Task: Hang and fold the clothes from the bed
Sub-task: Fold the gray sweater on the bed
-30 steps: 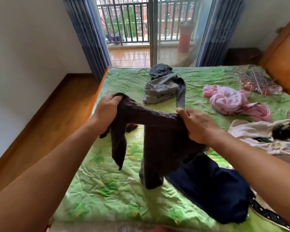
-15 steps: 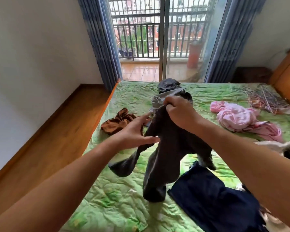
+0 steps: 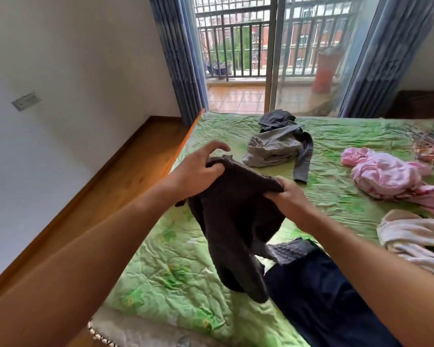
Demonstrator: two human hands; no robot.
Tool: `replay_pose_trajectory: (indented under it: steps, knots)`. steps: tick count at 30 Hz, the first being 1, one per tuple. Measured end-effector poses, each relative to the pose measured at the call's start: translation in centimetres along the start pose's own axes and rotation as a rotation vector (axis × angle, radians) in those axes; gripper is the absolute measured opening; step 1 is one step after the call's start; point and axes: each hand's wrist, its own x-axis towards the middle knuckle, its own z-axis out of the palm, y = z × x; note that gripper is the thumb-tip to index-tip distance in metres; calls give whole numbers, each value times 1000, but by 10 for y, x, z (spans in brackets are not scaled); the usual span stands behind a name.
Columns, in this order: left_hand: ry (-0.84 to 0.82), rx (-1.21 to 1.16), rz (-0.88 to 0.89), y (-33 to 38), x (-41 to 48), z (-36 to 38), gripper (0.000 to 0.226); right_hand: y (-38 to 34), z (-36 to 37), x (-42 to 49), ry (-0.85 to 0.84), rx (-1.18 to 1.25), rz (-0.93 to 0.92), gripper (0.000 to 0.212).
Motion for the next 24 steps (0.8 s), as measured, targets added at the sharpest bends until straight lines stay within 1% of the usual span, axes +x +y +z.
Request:
replay_pose_trajectory:
  steps: [2, 3, 4, 5, 7, 8, 9, 11, 13, 14, 16, 17, 18, 20, 21, 22, 23, 24]
  knots:
    - [-127, 271, -68, -12, -15, -10, 59, -22, -1, 6, 32, 24, -87, 13]
    - [-144, 373, -91, -15, -22, -8, 65, -38, 0, 7, 24, 17, -149, 12]
    - [-122, 429, -108, -17, -28, -3, 64, -55, 2, 7, 8, 29, -207, 13]
    - [-76, 436, -111, -18, -31, 4, 55, -72, 5, 6, -18, 49, -254, 15]
    - [53, 373, -94, -17, -33, 16, 22, -97, 10, 6, -76, 42, -315, 22]
    - [134, 302, -108, -15, -36, 16, 9, -103, 13, 8, -102, 12, -345, 27]
    - [221, 205, -124, -12, -38, 13, 9, -105, 13, 8, -118, -28, -373, 34]
    - [402, 24, -167, -7, -43, -2, 17, -96, 9, 9, -142, -176, -409, 52]
    - [520, -71, -190, 1, -49, -18, 20, -69, 10, 8, -158, -332, -375, 65]
    - [541, -107, -184, 5, -53, -25, 21, -51, 15, 8, -133, -370, -348, 65]
    - [559, -170, -160, 11, -59, -36, 23, -16, 30, 11, -74, -378, -307, 48]
    - [566, -195, -152, 13, -62, -40, 24, -6, 39, 7, -76, -365, -272, 41]
    - [573, -213, -147, 14, -63, -44, 24, 3, 49, 5, -121, -309, -230, 40]
    - [574, -236, -122, 14, -64, -55, 25, 10, 77, -5, -290, -52, -92, 57]
    - [567, -246, -107, 13, -65, -61, 25, 12, 94, -9, -331, 12, -55, 65]
    - [554, -263, -92, 11, -66, -67, 26, 19, 115, -9, -345, 69, -62, 70]
    - [534, -280, -81, 7, -67, -74, 26, 21, 134, -7, -319, 93, -68, 71]
    - [509, -295, -72, 2, -68, -81, 26, 16, 151, -8, -287, 146, -65, 60]
